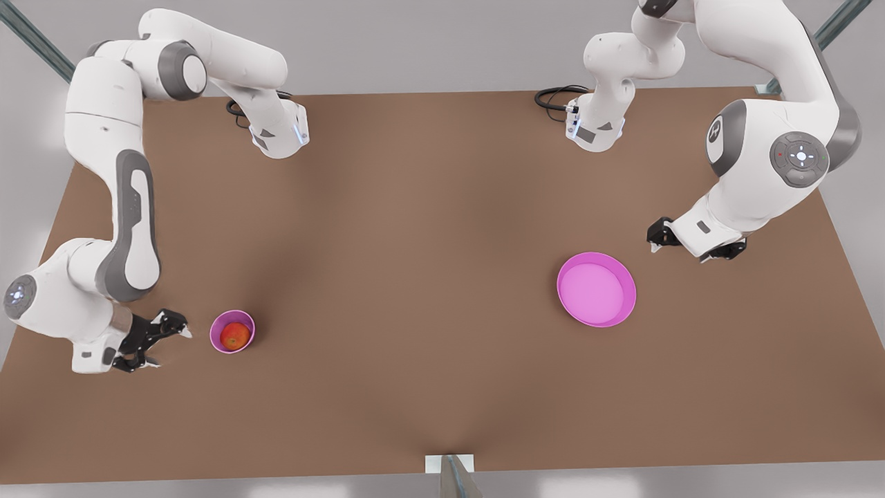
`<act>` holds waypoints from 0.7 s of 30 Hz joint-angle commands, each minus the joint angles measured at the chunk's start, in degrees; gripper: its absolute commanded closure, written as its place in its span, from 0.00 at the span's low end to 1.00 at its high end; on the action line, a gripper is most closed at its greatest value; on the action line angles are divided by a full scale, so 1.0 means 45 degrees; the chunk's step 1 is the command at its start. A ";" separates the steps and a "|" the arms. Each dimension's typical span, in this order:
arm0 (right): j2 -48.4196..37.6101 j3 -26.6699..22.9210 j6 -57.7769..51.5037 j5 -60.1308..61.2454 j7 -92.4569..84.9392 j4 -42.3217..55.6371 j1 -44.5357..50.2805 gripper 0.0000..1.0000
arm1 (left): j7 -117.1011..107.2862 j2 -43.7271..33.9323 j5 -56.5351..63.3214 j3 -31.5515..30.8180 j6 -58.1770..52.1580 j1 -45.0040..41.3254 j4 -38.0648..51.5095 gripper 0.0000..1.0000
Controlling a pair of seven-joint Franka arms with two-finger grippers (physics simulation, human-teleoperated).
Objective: Use the left arm to pick up the apple from the plate, transfer it to the gripper of the right arm, and then use the right arm to place it into the bowl
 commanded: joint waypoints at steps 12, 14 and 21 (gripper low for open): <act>-0.5536 -0.2082 -0.4270 -0.1913 1.2394 -0.2007 0.3774 0.00 | -0.2466 0.1607 0.0054 -0.0021 0.0669 -0.0036 0.1696 0.00; -0.5536 -0.1867 -0.4309 -0.1893 1.2472 -0.2027 0.3404 0.00 | -0.2466 0.1607 0.0054 -0.0021 0.0669 -0.0036 0.1696 0.00; -0.5125 -0.1241 -0.4543 -0.1873 1.3859 -0.1909 0.3051 0.00 | -0.2466 0.1607 0.0054 -0.0021 0.0649 -0.0055 0.1696 0.00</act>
